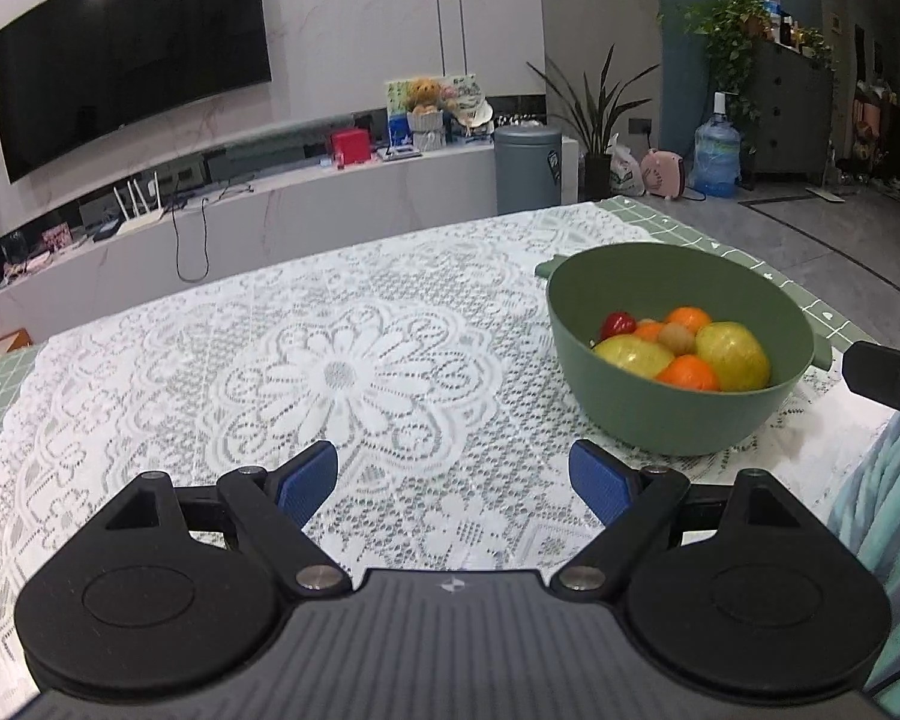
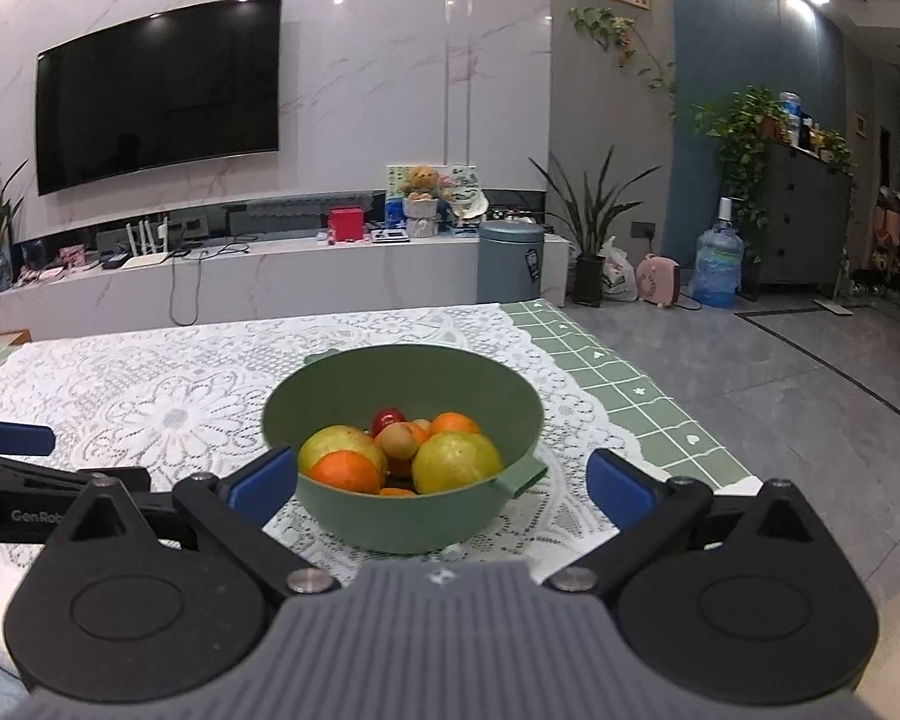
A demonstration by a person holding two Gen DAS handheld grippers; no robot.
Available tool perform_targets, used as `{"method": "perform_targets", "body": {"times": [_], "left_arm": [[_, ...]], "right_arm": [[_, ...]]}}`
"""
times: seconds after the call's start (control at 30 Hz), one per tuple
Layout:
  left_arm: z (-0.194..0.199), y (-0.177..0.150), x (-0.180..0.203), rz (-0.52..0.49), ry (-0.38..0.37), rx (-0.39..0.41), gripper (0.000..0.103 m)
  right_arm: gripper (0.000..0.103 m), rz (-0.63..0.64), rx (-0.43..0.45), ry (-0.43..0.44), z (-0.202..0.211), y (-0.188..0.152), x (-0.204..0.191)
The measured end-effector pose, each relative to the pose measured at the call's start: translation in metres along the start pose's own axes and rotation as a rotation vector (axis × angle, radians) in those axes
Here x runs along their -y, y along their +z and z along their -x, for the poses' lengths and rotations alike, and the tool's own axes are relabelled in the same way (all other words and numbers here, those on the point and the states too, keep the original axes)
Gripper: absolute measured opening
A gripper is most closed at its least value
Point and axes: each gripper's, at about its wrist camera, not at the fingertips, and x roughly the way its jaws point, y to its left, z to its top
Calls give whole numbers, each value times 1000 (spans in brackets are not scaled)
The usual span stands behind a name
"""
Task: Organize fruits
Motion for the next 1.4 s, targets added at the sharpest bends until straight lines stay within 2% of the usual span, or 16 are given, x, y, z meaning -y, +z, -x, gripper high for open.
{"method": "perform_targets", "body": {"times": [0.3, 1.4], "left_arm": [[0, -1, -7, 22, 12, -12, 102], [1, 1, -9, 25, 20, -13, 102]], "right_arm": [[99, 50, -8, 35, -3, -3, -11], [99, 28, -31, 48, -9, -1, -5]]}}
